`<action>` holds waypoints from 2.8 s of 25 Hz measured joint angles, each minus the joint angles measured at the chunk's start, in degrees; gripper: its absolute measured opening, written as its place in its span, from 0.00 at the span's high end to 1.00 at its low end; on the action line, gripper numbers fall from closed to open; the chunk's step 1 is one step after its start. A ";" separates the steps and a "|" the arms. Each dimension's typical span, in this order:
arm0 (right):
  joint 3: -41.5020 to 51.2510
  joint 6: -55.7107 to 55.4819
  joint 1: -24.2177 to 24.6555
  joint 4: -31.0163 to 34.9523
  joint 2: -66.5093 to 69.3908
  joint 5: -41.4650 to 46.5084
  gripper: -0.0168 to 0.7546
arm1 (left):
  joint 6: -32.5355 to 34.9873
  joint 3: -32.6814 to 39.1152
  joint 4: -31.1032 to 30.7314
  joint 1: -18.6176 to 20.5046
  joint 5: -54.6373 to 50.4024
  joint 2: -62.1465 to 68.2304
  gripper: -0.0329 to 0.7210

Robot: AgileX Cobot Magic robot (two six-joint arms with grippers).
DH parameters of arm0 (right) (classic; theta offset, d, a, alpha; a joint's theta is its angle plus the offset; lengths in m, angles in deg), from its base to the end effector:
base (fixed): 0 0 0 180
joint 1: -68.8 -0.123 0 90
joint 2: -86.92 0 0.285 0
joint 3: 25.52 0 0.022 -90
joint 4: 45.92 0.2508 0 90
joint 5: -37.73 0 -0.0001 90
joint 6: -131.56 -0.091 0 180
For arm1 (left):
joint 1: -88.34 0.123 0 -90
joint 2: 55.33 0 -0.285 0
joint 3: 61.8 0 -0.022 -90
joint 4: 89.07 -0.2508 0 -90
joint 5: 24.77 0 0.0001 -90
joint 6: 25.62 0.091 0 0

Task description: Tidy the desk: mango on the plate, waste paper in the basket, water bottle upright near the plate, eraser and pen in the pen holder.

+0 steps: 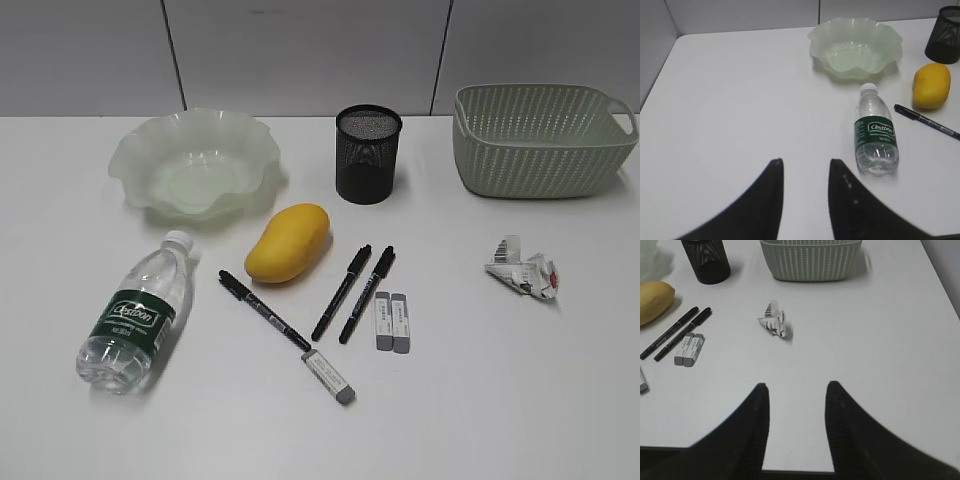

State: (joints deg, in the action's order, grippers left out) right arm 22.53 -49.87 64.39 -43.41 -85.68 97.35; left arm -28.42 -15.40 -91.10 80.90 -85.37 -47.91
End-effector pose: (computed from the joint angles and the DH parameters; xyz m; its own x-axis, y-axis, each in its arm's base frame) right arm -0.0064 0.0030 0.2815 -0.4269 0.0143 -0.9042 -0.0910 0.9941 0.0587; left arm -0.0099 0.0041 0.2879 -0.4127 0.0222 -0.9106 0.0886 0.9959 -0.0159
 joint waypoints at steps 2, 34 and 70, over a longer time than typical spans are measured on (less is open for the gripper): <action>0.00 0.00 0.00 0.00 0.00 0.00 0.58 | 0.00 0.00 0.00 0.00 0.00 0.00 0.65; 0.00 0.00 0.00 -0.05 0.00 0.00 0.58 | 12.28 -26.72 14.67 -11.51 23.60 91.28 0.24; 0.00 0.00 0.00 -0.05 0.00 0.00 0.58 | 12.40 -57.07 12.81 -24.98 33.18 110.56 0.21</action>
State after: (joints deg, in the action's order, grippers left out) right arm 22.53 -49.87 64.39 -43.46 -85.68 97.35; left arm -16.02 -72.47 -78.29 55.93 -52.18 62.65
